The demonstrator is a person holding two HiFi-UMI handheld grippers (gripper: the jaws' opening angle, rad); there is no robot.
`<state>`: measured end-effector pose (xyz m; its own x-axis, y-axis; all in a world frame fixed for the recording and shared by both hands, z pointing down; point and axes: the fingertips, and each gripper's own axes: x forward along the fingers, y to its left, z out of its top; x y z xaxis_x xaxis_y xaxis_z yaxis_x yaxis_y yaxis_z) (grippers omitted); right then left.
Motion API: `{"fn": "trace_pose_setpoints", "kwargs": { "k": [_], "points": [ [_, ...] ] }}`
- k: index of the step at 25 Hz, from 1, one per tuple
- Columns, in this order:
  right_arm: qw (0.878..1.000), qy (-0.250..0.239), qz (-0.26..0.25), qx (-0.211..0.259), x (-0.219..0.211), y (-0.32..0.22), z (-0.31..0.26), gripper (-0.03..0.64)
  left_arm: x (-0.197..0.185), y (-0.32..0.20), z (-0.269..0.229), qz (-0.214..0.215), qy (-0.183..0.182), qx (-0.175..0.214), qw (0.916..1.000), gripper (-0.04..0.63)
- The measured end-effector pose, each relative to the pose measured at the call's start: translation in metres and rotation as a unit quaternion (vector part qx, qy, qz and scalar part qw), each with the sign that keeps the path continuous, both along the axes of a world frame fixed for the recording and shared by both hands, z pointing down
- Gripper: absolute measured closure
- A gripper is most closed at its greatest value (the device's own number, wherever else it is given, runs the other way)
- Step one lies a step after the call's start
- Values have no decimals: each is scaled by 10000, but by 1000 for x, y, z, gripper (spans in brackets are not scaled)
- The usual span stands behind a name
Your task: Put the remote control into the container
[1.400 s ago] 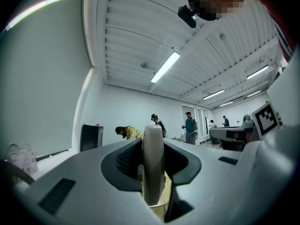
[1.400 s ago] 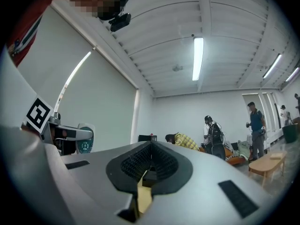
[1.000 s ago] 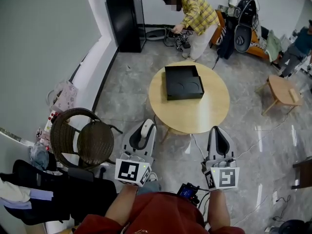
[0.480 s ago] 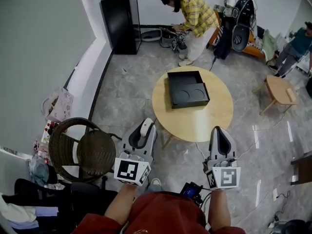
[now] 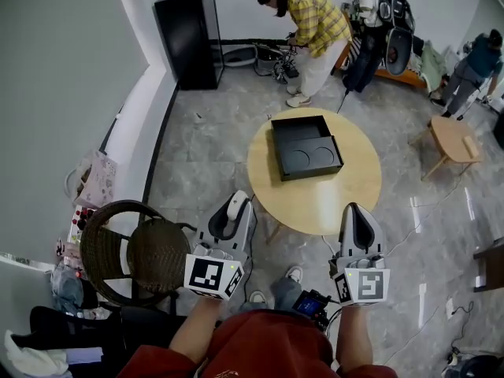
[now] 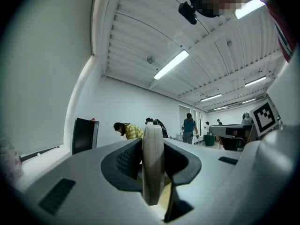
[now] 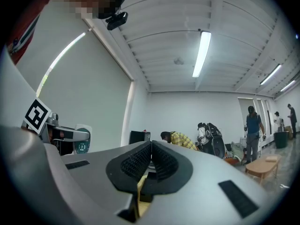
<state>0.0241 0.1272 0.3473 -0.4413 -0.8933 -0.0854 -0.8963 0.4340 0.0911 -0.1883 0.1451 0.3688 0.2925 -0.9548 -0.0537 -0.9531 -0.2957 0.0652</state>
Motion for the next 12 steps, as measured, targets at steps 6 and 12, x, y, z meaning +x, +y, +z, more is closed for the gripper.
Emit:
{"fn": "trace_pose_setpoints", "kwargs": {
  "k": [6,12],
  "points": [
    [10000,-20,-69,4,1,-34,5,594,4,-30,4,-20,7,4,10000,483],
    [9999,-83,-110,-20,17,-82,2,594,23,-75,0,-28,-23,-60,10000,483]
  ]
}}
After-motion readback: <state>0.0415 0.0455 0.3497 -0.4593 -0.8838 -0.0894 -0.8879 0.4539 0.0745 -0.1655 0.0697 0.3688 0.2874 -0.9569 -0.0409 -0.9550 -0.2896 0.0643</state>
